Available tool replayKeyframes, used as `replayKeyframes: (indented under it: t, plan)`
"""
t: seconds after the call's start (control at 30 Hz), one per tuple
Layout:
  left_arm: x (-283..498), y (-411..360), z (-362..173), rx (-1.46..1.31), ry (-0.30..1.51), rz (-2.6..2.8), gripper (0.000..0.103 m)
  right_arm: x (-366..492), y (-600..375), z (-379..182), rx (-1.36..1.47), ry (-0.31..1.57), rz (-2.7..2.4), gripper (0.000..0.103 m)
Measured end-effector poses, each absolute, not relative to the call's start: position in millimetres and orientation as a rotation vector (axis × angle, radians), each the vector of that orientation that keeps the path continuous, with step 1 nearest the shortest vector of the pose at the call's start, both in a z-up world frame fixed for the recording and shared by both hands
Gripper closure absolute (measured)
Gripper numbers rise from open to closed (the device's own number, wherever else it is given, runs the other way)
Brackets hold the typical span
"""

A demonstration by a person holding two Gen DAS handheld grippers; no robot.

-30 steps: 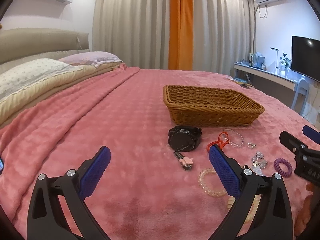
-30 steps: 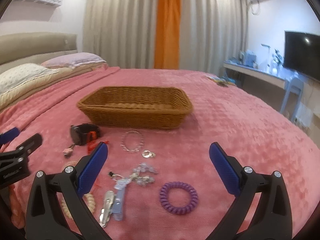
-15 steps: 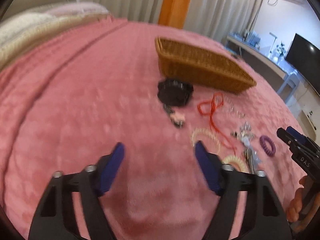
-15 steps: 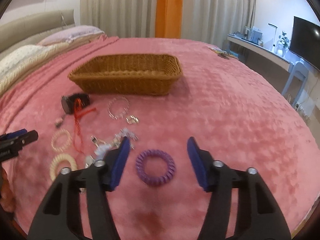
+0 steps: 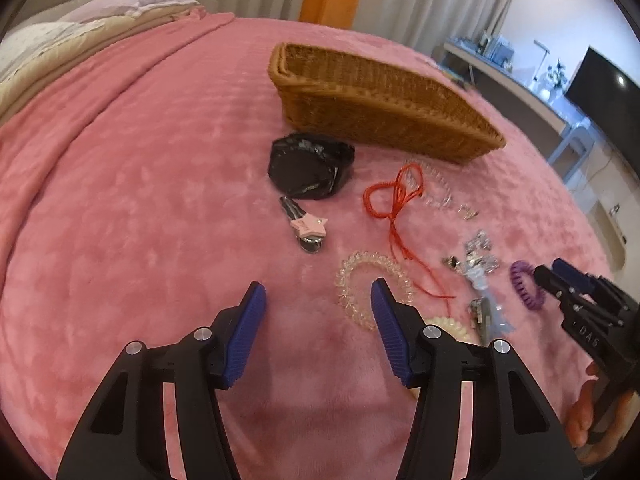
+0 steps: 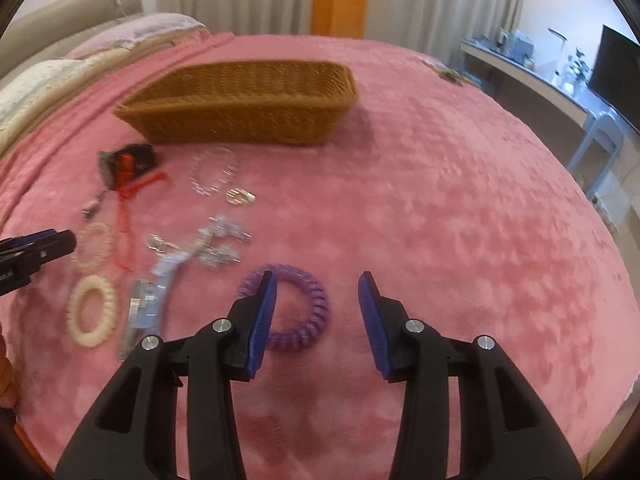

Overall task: Organize jewelry
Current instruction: 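Grasp the cream coil hair tie with left tool while right grasps purple coil, then carry both coil hair ties into the wicker basket and open both tools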

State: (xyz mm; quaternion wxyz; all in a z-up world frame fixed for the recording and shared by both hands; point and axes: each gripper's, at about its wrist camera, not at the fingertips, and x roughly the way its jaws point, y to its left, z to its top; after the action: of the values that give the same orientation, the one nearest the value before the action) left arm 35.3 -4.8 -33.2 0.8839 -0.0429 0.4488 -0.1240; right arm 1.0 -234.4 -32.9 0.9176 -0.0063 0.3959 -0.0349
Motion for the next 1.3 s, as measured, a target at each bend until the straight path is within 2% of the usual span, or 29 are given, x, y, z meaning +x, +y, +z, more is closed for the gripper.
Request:
replayKeyframes:
  t: [0.17,0.23,0.3,0.37,0.4,0.43,0.63,0.87,1.07,1.3]
  plan:
    - [35,-21,-38,0.025,0.912,-0.216,0.05,11,-239,-49,0.01,0.862,-0.048,0.064]
    - [34,-29,-38,0.08,0.899,-0.192,0.051,12,-236,-49,-0.006,0.861,-0.043,0.068]
    - [33,-30,-37,0.09,0.895,-0.2,0.059,12,-233,-50,-0.018,0.856,-0.025,0.083]
    - [32,-30,-36,0.092,0.886,-0.208,0.078,8,-226,-49,-0.039,0.848,-0.009,0.091]
    - [30,-30,-35,0.091,0.879,-0.21,0.083,7,-225,-48,-0.045,0.842,-0.005,0.092]
    - [29,-30,-34,0.09,0.871,-0.206,0.095,4,-223,-46,-0.049,0.825,0.006,0.093]
    - [15,-13,-16,-0.014,0.788,-0.226,0.096,-11,-219,-24,-0.028,0.754,0.049,0.094]
    - [8,-13,64,-0.002,0.617,-0.268,0.096,-6,-210,42,0.0,0.631,0.095,0.094]
    - [51,-30,113,0.015,0.544,-0.291,0.096,52,-201,98,0.0,0.556,0.094,0.094]
    - [141,-49,104,-0.022,0.622,-0.333,0.096,155,-203,96,0.054,0.644,0.087,0.094]
